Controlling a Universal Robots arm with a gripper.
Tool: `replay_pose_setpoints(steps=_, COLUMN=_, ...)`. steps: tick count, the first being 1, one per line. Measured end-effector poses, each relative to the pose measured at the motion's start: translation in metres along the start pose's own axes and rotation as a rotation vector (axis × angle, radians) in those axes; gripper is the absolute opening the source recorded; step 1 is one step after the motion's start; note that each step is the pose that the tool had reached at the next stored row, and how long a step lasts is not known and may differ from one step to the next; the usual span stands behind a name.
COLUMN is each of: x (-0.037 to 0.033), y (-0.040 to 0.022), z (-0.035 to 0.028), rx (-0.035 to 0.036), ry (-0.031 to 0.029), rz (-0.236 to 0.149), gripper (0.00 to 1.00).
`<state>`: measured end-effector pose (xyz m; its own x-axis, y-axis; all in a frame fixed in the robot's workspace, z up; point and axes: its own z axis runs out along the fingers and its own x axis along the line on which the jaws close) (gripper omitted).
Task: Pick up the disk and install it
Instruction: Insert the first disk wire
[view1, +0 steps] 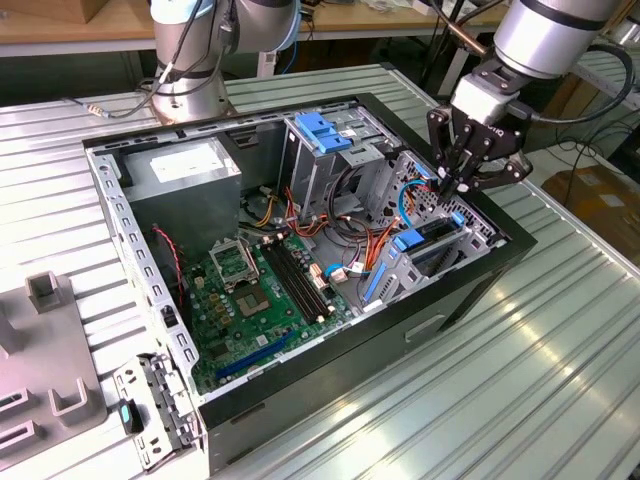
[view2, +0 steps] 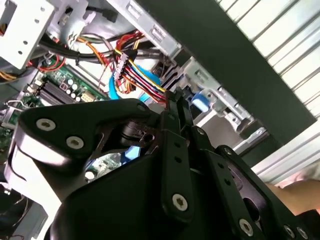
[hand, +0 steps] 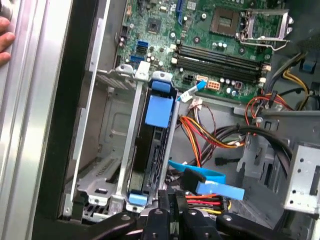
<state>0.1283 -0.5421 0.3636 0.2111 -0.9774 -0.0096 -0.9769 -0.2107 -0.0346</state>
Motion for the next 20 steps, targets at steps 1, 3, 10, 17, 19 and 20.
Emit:
replay_pose_setpoints(steps=1, x=0.0001, y=0.0002, z=0.0007, rx=-0.0002, ry=0.0006, rz=0.003, gripper=0.16)
replay_pose_setpoints(steps=3, x=0.0001, y=0.0002, z=0.0020, rx=0.0000, ry=0.0023, rz=0.038, gripper=0.16)
replay_pose_setpoints(steps=10, x=0.0049, y=0.0015, z=0.0060, rx=0.0005, ry=0.0044, rz=0.094, gripper=0.16)
replay_pose_setpoints(steps=17, x=0.0076, y=0.0049, z=0.0075, rx=0.0010, ry=0.0062, rz=0.145, gripper=0.16)
replay_pose_setpoints(steps=19, x=0.0091, y=0.0074, z=0.0076, rx=0.0010, ry=0.0064, rz=0.148, gripper=0.16)
replay_pose_setpoints(steps=20, x=0.0111, y=0.0087, z=0.0076, rx=0.0010, ry=0.0062, rz=0.148, gripper=0.16)
